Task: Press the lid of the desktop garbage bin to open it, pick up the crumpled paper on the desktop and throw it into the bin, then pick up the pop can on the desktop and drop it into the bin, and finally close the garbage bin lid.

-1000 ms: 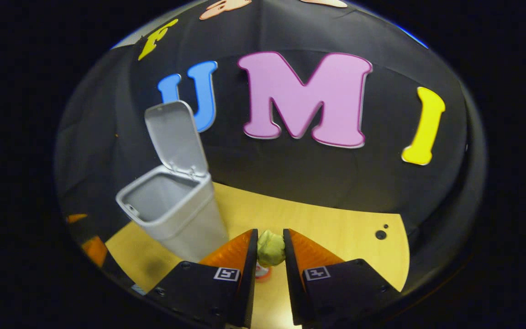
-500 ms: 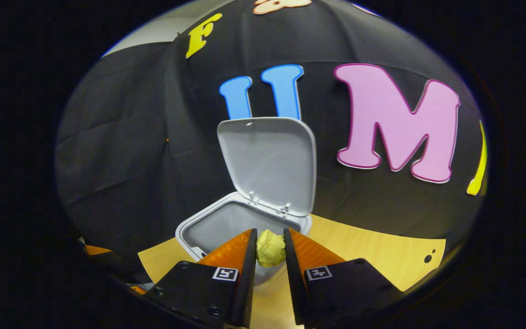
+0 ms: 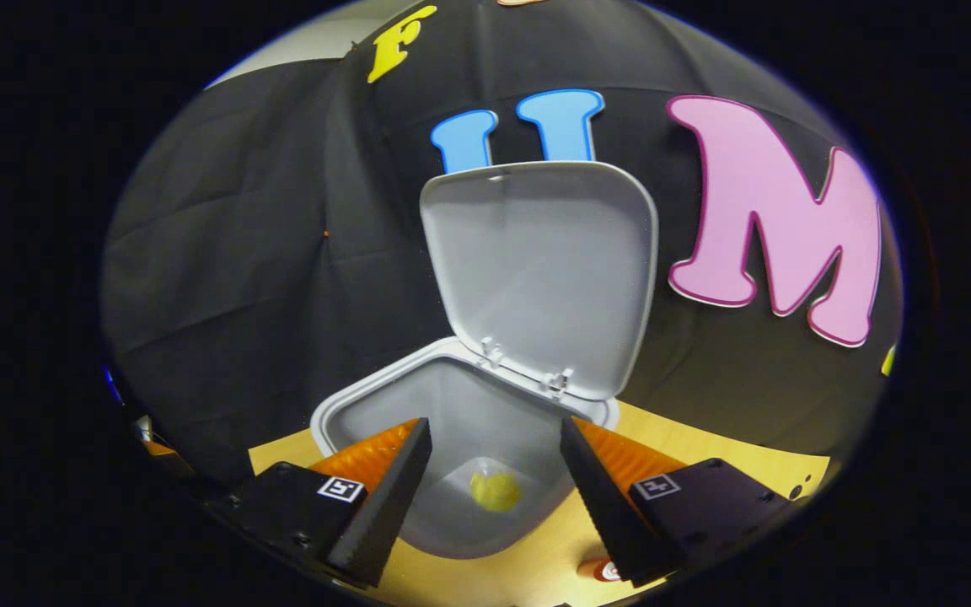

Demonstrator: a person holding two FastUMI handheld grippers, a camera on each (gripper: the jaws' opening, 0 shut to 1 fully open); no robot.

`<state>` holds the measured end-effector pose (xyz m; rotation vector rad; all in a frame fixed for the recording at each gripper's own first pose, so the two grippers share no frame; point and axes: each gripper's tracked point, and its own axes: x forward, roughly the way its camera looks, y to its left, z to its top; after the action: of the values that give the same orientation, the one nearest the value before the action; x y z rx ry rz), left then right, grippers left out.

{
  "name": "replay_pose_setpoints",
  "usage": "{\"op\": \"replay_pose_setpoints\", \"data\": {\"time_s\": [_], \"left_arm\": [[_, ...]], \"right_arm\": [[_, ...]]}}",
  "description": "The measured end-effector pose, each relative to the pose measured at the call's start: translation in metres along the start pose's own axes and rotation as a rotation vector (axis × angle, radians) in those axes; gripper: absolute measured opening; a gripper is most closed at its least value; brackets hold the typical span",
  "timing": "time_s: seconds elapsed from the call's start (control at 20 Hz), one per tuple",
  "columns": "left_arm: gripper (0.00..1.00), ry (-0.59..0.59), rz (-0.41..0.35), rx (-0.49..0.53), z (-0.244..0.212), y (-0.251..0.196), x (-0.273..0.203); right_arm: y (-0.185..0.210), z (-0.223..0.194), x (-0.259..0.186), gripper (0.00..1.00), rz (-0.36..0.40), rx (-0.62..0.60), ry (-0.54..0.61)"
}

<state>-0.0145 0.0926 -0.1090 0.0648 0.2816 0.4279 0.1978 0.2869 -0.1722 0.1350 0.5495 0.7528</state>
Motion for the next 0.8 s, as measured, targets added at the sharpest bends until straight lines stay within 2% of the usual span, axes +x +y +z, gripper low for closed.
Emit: {"op": "replay_pose_setpoints", "data": {"time_s": [0.15, 0.35, 0.6, 0.8], "left_arm": [[0.96, 0.000, -0.064, 0.011, -0.012, -0.020, 0.001], [0.96, 0.015, -0.201, 0.031, -0.046, -0.071, 0.014], [0.98, 0.067, -0.395, 0.043, -0.095, -0.160, 0.045], [0.98, 0.087, -0.488, 0.103, -0.133, -0.214, 0.079]], "right_arm": [[-0.030, 0.016, -0.029, 0.98, -0.070, 0.002, -0.067], [-0.085, 0.028, -0.085, 0.98, -0.196, 0.002, -0.174], [-0.161, 0.022, -0.163, 0.98, -0.399, -0.041, -0.268], [-0.218, 0.010, -0.215, 0.98, -0.538, -0.090, -0.282]]}}
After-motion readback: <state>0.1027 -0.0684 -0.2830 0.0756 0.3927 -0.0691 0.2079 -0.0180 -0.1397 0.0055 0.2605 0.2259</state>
